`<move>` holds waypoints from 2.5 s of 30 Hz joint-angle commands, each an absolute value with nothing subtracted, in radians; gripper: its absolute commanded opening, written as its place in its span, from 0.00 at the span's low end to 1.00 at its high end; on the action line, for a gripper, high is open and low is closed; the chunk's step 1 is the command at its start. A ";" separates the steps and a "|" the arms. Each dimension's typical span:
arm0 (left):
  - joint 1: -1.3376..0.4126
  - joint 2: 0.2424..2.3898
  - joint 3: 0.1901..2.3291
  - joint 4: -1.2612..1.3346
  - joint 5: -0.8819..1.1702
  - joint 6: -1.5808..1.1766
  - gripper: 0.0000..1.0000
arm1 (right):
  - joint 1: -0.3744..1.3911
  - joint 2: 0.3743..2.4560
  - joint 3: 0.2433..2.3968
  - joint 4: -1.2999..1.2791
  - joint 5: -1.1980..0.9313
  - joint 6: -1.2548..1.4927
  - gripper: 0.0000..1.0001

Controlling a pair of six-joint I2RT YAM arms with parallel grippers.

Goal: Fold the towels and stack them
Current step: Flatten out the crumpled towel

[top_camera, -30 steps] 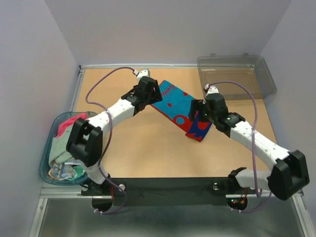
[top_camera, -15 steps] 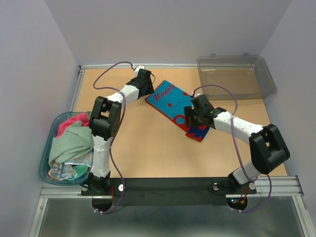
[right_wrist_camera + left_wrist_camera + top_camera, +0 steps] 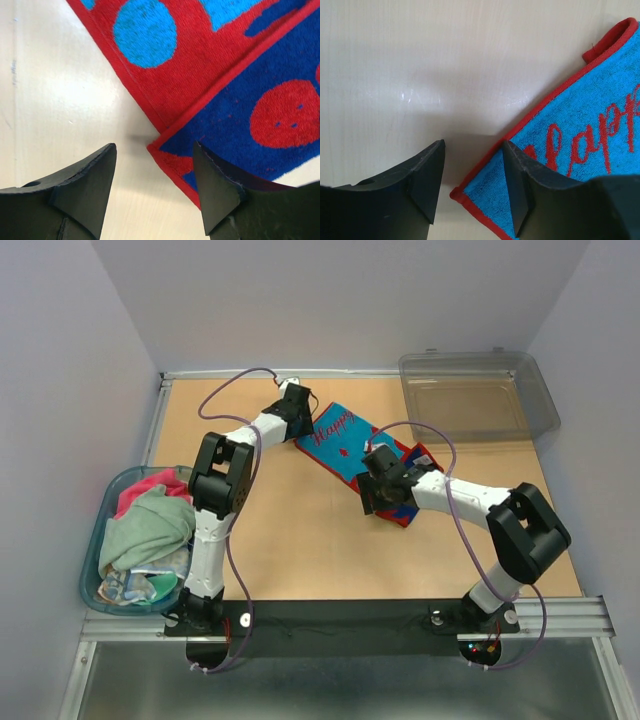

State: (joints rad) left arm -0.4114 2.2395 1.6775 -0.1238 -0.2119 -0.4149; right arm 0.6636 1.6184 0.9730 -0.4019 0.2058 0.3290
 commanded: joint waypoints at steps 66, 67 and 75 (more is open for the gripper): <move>-0.623 1.953 1.224 -0.017 -0.183 -0.588 0.58 | 0.723 0.842 0.442 -0.302 0.061 0.897 0.01; -0.600 1.957 1.223 -0.020 -0.176 -0.588 0.58 | 0.724 0.822 0.448 -0.330 0.075 0.890 0.01; -0.460 2.031 1.311 -0.077 -0.144 -0.539 0.58 | 0.723 0.781 0.469 -0.406 0.017 0.853 0.06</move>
